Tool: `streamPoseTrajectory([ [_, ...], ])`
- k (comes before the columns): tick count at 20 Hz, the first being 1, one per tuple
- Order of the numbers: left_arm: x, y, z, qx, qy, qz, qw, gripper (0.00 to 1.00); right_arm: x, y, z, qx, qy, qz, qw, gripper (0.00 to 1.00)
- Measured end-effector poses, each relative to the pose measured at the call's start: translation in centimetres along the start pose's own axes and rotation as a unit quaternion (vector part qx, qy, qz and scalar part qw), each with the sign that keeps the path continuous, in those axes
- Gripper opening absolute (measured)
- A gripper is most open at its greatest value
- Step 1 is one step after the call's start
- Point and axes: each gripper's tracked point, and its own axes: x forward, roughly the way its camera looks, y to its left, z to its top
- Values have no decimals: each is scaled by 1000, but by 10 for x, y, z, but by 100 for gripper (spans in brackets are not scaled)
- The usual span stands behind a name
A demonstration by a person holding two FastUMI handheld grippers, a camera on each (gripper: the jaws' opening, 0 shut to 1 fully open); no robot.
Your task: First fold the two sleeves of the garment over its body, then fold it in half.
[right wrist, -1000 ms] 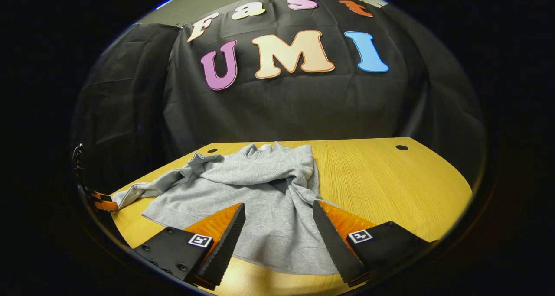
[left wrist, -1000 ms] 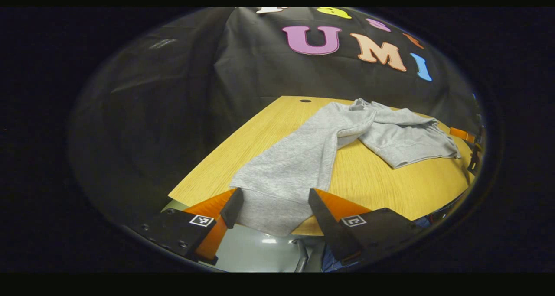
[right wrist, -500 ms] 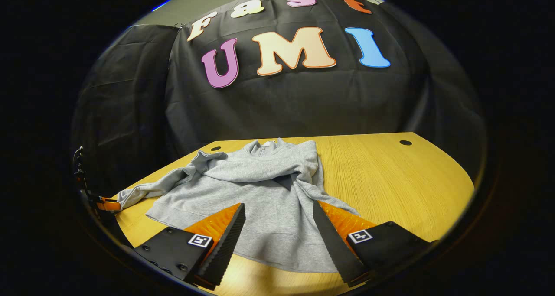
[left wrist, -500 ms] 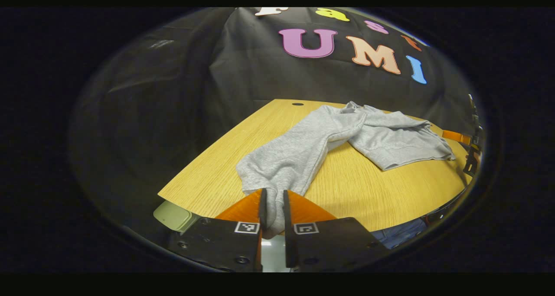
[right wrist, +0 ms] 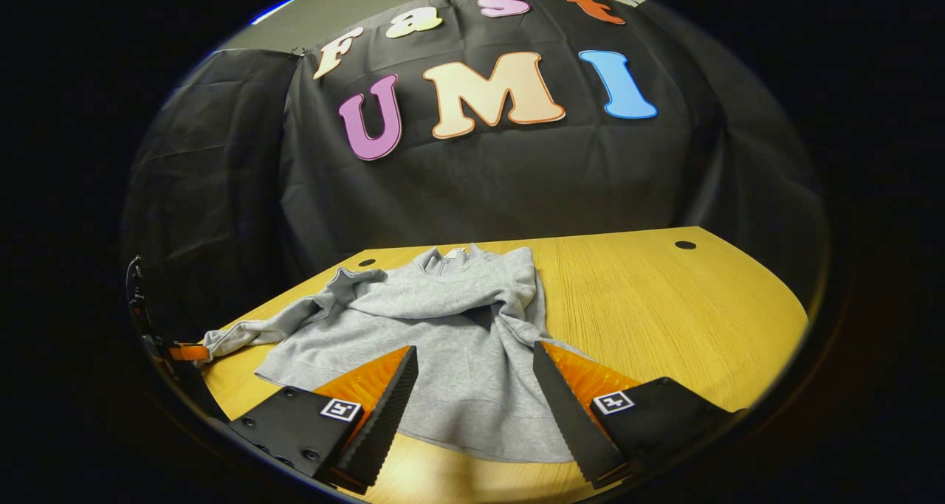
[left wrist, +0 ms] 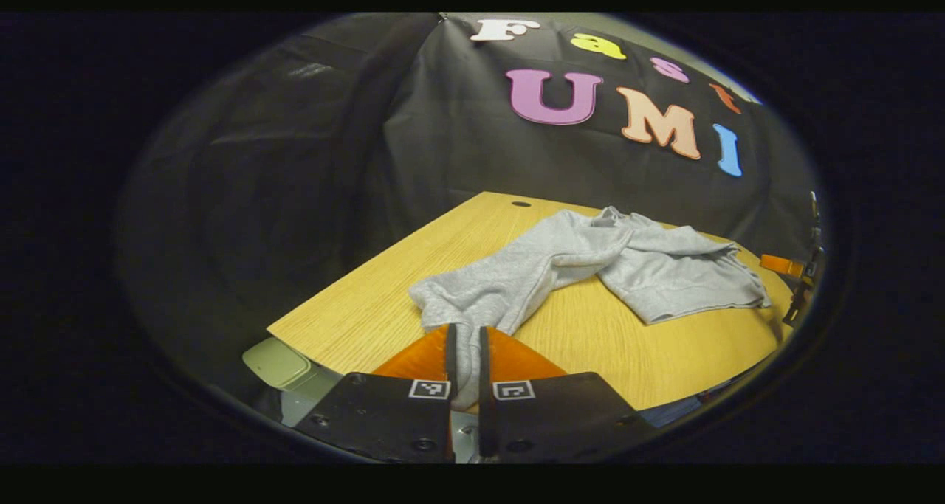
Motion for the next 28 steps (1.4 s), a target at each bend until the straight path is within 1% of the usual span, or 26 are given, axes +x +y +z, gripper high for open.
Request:
streamPoseTrajectory([
  [1, 0, -8, 10, 2, -8, -8, 1000, 8, 0, -1, -1, 2, 1, 0, 1000, 98],
  [3, 3, -27, 39, 9, -33, -28, 999, 6, 0, -3, -2, 5, 2, 1, 1000, 98],
  [4, 8, -39, 56, 10, -50, -42, 998, 7, 0, -4, -2, 8, 4, 1, 1000, 98],
  [7, 24, -100, 110, 11, -96, -112, 989, 6, -1, -2, 0, 9, 1, 3, 1000, 98],
  [9, 39, -144, 144, 32, -118, -152, 981, 7, -4, -1, 1, 13, 0, 6, 1000, 98],
  [10, 45, -167, 161, 52, -131, -172, 975, 5, -4, -1, 2, 14, -1, 7, 1000, 98],
  [11, 51, -193, 174, 69, -139, -193, 969, 6, -5, -2, 3, 15, -1, 7, 1000, 98],
  [12, 56, -224, 186, 81, -144, -220, 961, 5, -4, -3, 2, 15, 0, 7, 1000, 98],
  [13, 57, -255, 196, 88, -146, -248, 954, 7, -3, -3, 2, 14, 1, 6, 1000, 98],
  [14, 60, -284, 203, 97, -148, -272, 946, 7, -3, -5, 0, 14, 2, 5, 1000, 98],
  [16, 63, -339, 215, 113, -159, -310, 931, 6, -4, -5, -2, 14, 5, 6, 1000, 98],
  [17, 64, -363, 218, 119, -163, -328, 923, 5, -4, -7, -2, 13, 7, 4, 1000, 98],
  [19, 63, -410, 222, 132, -164, -363, 908, 6, -4, -9, -1, 12, 7, 1, 1000, 98],
  [21, 68, -449, 216, 147, -154, -390, 896, 7, -4, -11, 2, 15, 6, 1, 1000, 98],
  [23, 72, -481, 206, 152, -142, -411, 888, 5, -4, -10, 0, 21, 9, 3, 1000, 98],
  [25, 83, -512, 191, 151, -119, -430, 882, 6, -5, -9, -1, 23, 8, 7, 1000, 98],
  [26, 91, -524, 181, 153, -105, -434, 881, 6, -4, -9, 0, 22, 8, 6, 1000, 98],
  [27, 102, -533, 171, 155, -89, -435, 883, 7, -4, -9, 0, 21, 9, 5, 1000, 98],
  [28, 112, -541, 160, 158, -74, -433, 884, 6, -4, -9, 1, 22, 10, 5, 1000, 97],
])
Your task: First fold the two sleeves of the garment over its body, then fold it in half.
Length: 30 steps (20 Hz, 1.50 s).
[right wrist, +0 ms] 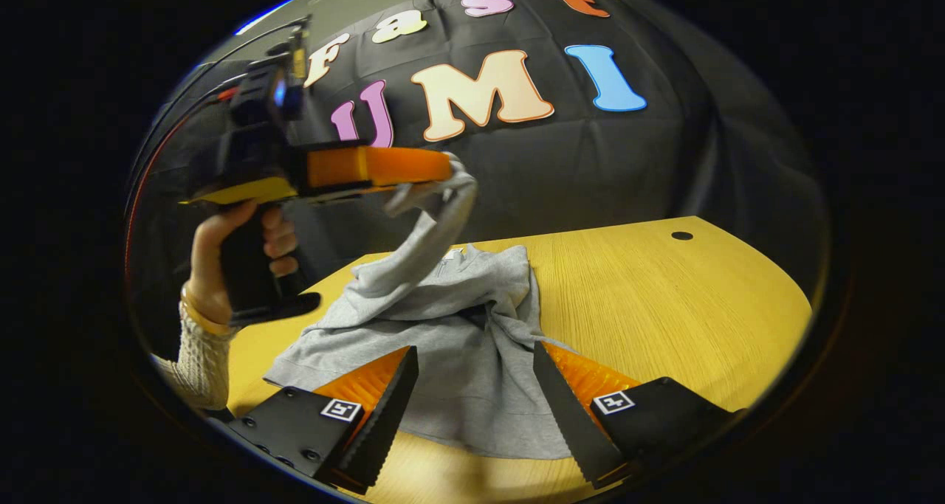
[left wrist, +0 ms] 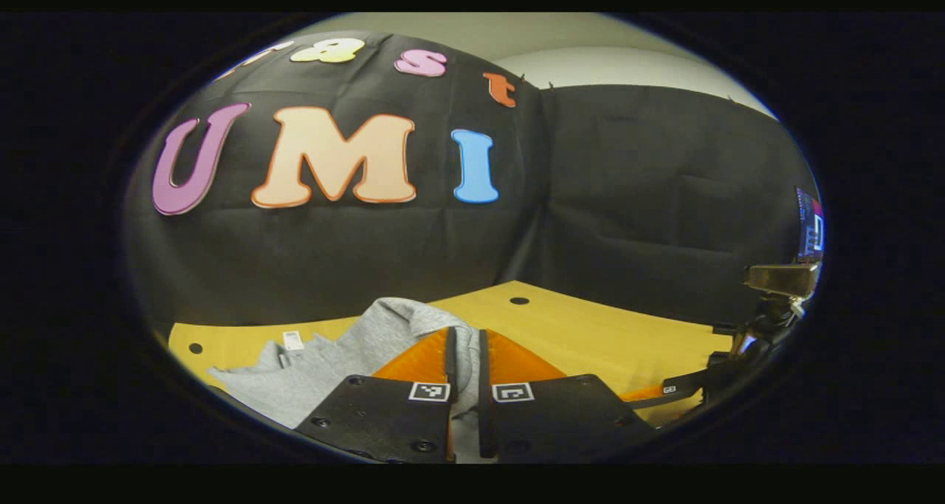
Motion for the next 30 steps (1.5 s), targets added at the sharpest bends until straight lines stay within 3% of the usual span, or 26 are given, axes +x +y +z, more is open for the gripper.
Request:
streamPoseTrajectory([
  [6, 43, 3, -58, -32, 68, 5, 997, 7, 0, -1, 0, 1, 5, -8, 1000, 98],
  [8, 48, 7, -53, -47, 52, 12, 997, 22, 0, -3, -1, 3, 7, -14, 1000, 98],
  [9, 45, 8, -42, -51, 34, 12, 998, 23, 1, -3, 1, 6, 8, -17, 1000, 98],
  [13, 14, 12, 5, -48, -39, 19, 998, 88, 2, -5, 2, 18, 6, -24, 1000, 98],
  [17, -45, 23, 29, -41, -73, 40, 996, 89, 2, -5, 4, 23, 6, -28, 999, 98],
  [20, -98, 37, 24, -20, -75, 72, 994, 86, 2, -4, 6, 26, 0, -28, 999, 98],
  [21, -116, 44, 19, -10, -74, 86, 994, 89, 2, -4, 5, 25, 1, -28, 999, 98],
  [23, -152, 56, 0, -4, -56, 117, 992, 89, 2, -4, 5, 23, 2, -29, 999, 97],
  [30, -243, 82, -88, -59, 13, 190, 980, 92, 2, -6, -6, 2, 31, -37, 999, 98],
])
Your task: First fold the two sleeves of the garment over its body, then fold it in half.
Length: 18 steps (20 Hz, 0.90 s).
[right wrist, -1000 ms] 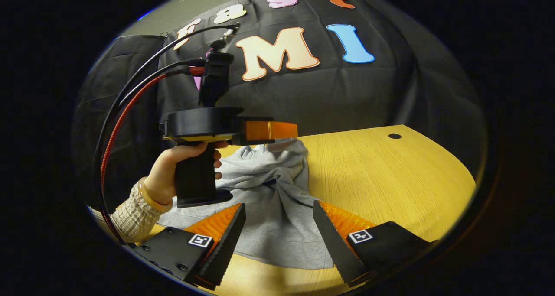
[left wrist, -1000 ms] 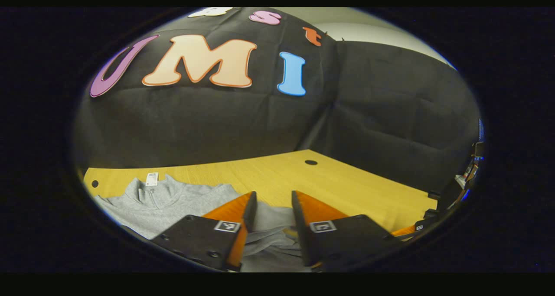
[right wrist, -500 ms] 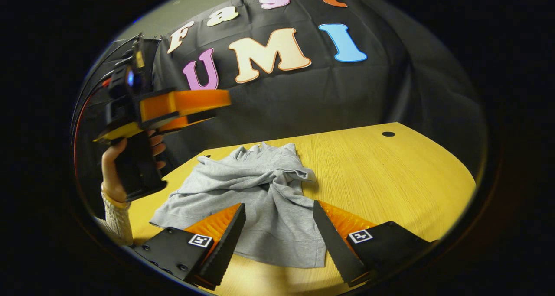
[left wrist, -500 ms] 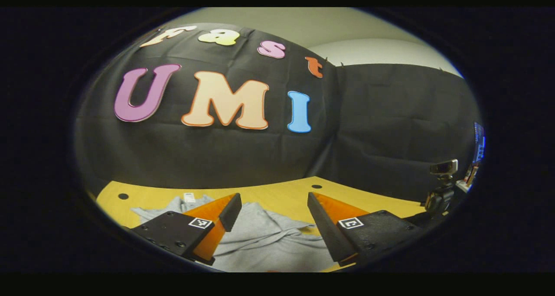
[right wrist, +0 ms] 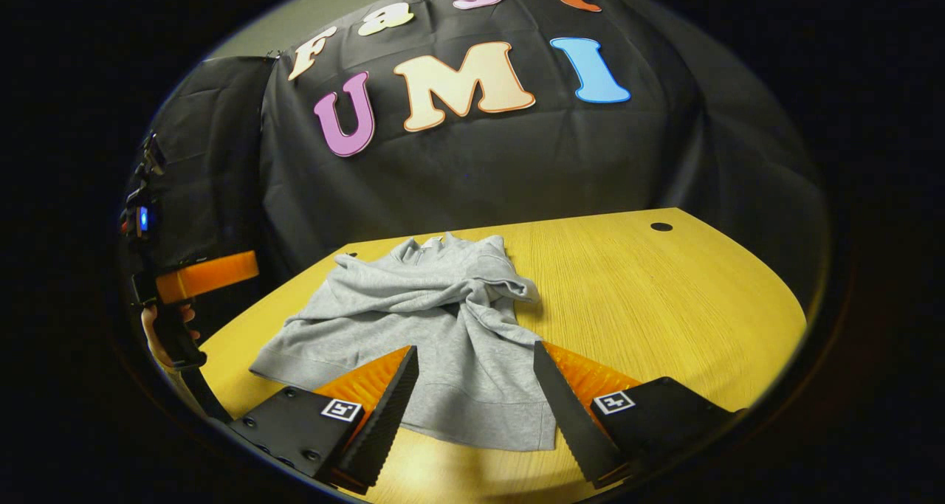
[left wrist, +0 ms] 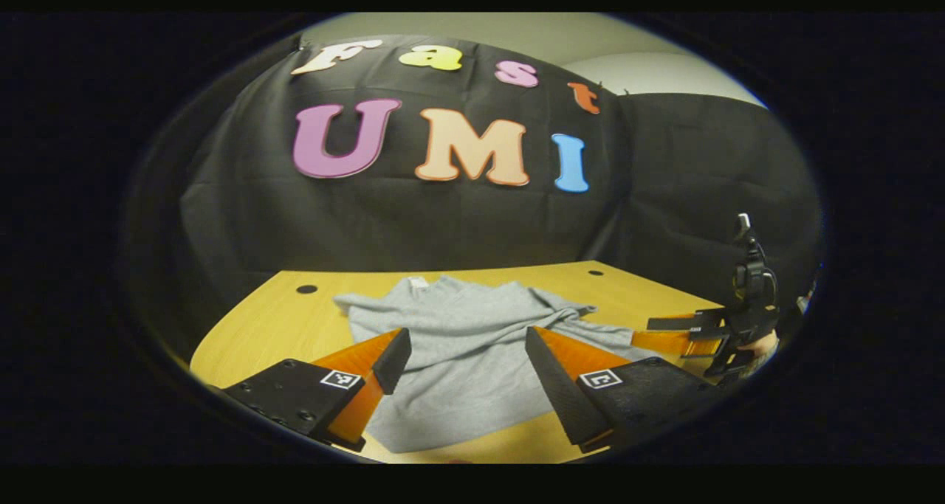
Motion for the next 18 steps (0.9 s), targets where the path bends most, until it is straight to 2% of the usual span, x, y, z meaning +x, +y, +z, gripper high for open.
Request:
streamPoseTrajectory([
  [3, -18, 21, -37, -12, 40, 30, 999, 93, 0, 0, -7, -14, 21, -5, 1000, 98],
  [5, -29, 25, -68, -11, 83, 37, 996, 90, 1, -4, -13, -19, 39, -5, 999, 98],
  [6, -32, 27, -80, -5, 99, 40, 994, 93, 1, -6, -17, -23, 45, -9, 999, 97],
  [10, -37, 34, -107, 10, 138, 51, 989, 93, 9, -13, -30, -35, 66, -21, 997, 98],
  [11, -37, 34, -114, 4, 149, 51, 988, 90, 10, -16, -34, -38, 74, -24, 996, 98],
  [13, -36, 34, -123, -4, 161, 50, 986, 93, 13, -20, -41, -39, 84, -26, 995, 98],
  [14, -36, 39, -126, 0, 165, 57, 985, 93, 13, -19, -41, -37, 84, -25, 995, 94],
  [15, -37, 43, -128, 6, 165, 63, 984, 93, 13, -19, -41, -37, 85, -24, 995, 98],
  [16, -38, 45, -130, 11, 168, 67, 983, 90, 14, -20, -43, -37, 86, -25, 995, 98],
  [17, -38, 45, -133, 14, 172, 68, 983, 88, 15, -21, -44, -37, 89, -27, 995, 93],
  [18, -38, 45, -135, 16, 177, 68, 982, 87, 17, -22, -47, -37, 94, -29, 994, 93],
])
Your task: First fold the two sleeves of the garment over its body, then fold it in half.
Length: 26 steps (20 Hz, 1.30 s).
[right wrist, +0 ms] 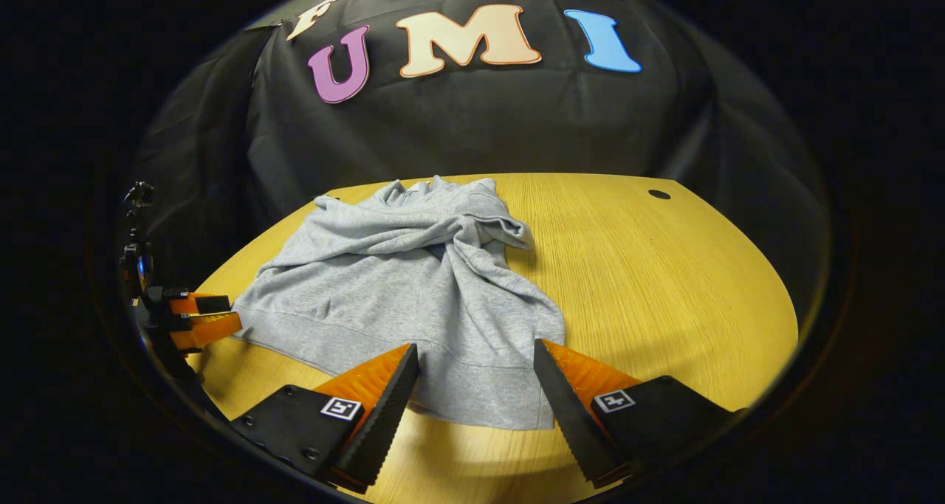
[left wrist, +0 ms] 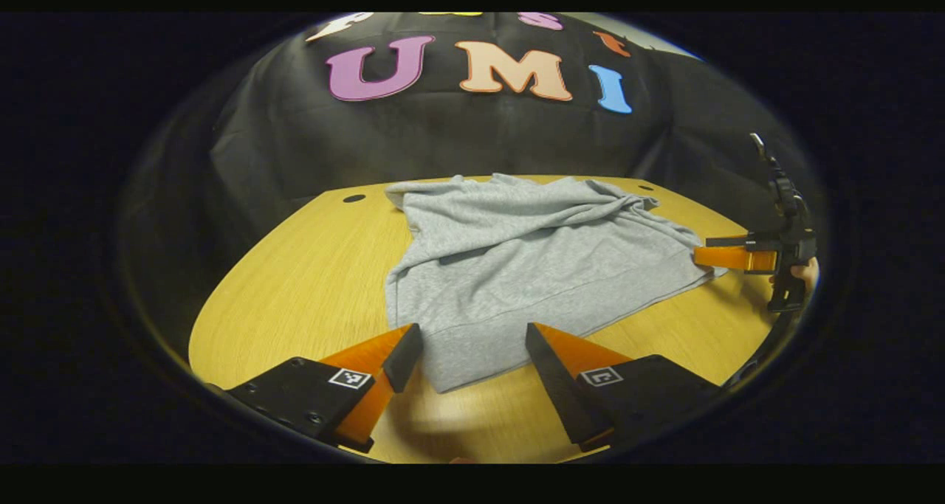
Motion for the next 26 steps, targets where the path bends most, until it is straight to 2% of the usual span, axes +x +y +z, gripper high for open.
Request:
streamPoseTrajectory([
  [2, 4, 0, -5, 4, 7, 2, 1000, 88, 4, 0, -8, -4, 13, -2, 1000, 93],
  [3, 5, 0, -6, 5, 8, 2, 1000, 88, 5, 0, -10, -8, 17, -3, 1000, 98],
  [10, 4, 0, -8, -7, 5, -3, 1000, 88, 8, 1, -15, -44, 17, -5, 999, 98],
  [12, 4, -3, -8, -4, 14, -8, 1000, 84, 9, 5, -16, -45, 20, 3, 999, 95],
  [15, 4, -13, -6, -5, 16, -29, 999, 73, 4, 17, -21, -46, 35, 33, 998, 76],
  [16, 5, -15, -6, -8, 14, -34, 999, 52, 3, 22, -24, -40, 38, 43, 998, 55],
  [17, 5, -17, -5, -15, 8, -38, 999, 46, 0, 23, -24, -38, 33, 44, 998, 34],
  [18, 4, -20, -4, -27, 5, -45, 999, 28, -3, 25, -24, -34, 32, 48, 998, 30],
  [19, 3, -19, -4, -43, 4, -48, 998, 19, -5, 26, -25, -32, 29, 51, 998, 25],
  [20, 2, -18, -5, -54, 5, -51, 997, 4, -7, 29, -27, -26, 26, 51, 998, 22],
  [23, -11, -19, -11, -59, 3, -53, 997, 0, -10, 33, -27, -3, 22, 58, 998, 13],
  [26, -26, -20, -19, -62, 5, -56, 997, 0, -19, 34, -23, 28, 15, 65, 997, 13],
])
